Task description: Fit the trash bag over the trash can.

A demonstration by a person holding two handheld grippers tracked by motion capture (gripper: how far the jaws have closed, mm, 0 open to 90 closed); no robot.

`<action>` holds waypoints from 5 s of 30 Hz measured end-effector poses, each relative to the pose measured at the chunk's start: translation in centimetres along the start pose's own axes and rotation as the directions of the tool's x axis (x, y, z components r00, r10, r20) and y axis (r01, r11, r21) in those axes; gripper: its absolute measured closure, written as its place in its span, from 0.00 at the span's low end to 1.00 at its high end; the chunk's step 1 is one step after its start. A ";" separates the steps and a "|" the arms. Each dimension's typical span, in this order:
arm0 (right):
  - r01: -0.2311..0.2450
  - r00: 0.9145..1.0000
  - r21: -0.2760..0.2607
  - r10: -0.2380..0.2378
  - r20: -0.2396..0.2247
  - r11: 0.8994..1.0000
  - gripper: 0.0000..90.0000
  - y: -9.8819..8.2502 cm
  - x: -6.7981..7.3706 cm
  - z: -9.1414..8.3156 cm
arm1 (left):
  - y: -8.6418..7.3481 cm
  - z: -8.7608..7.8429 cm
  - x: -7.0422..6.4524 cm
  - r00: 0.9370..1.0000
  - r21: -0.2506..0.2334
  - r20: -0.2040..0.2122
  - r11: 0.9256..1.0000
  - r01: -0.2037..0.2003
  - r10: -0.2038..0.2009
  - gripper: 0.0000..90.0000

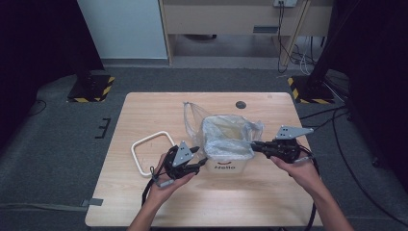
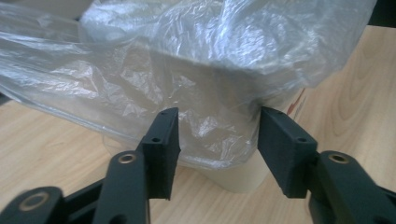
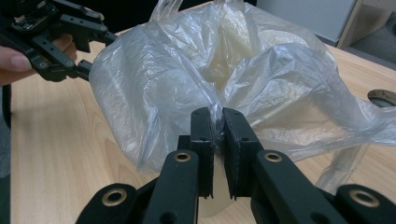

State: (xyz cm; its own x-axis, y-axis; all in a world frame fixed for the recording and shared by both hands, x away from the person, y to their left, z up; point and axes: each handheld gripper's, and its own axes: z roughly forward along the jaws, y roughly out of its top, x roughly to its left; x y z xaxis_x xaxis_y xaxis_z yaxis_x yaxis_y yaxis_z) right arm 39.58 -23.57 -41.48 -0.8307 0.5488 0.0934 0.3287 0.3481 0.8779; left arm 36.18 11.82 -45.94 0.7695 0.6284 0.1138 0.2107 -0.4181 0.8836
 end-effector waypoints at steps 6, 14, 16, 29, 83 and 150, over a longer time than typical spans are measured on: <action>-0.006 1.000 -0.008 0.006 0.021 1.000 0.95 0.3 -0.4 0.4 | 0.1 0.1 0.1 1.000 -0.001 0.020 1.000 -0.004 0.004 0.71; 0.032 0.999 -0.051 -0.032 0.002 0.998 0.98 0.9 0.8 -0.5 | 0.3 0.0 0.2 1.000 -0.008 -0.003 1.000 -0.004 0.004 0.97; 0.034 0.999 -0.051 -0.034 -0.010 0.998 0.98 0.8 1.0 -0.5 | 0.3 0.0 0.2 1.000 -0.009 -0.004 1.000 0.004 -0.004 1.00; 0.070 0.992 0.004 -0.069 -0.107 0.998 1.00 -1.1 1.4 -0.5 | -0.4 0.0 -0.1 1.000 0.029 -0.016 1.000 -0.010 0.011 1.00; 0.158 0.985 0.185 -0.141 -0.103 0.970 0.99 -3.5 2.8 2.8 | 1.8 -3.8 2.4 0.999 -0.055 -0.007 0.997 0.047 -0.048 0.32; 0.191 0.977 0.174 -0.170 -0.127 0.966 0.99 -3.2 3.9 4.1 | 2.5 -0.3 4.0 0.981 0.015 -0.133 0.989 0.148 -0.144 1.00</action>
State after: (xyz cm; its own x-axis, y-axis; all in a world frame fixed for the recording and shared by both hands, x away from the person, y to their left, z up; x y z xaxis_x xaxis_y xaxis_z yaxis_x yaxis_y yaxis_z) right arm 37.16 -19.46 -45.81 -0.9246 0.3809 0.0016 0.2374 0.5730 0.7844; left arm 39.58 13.46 -43.14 0.6439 0.7638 0.0443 0.3315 -0.3307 0.8836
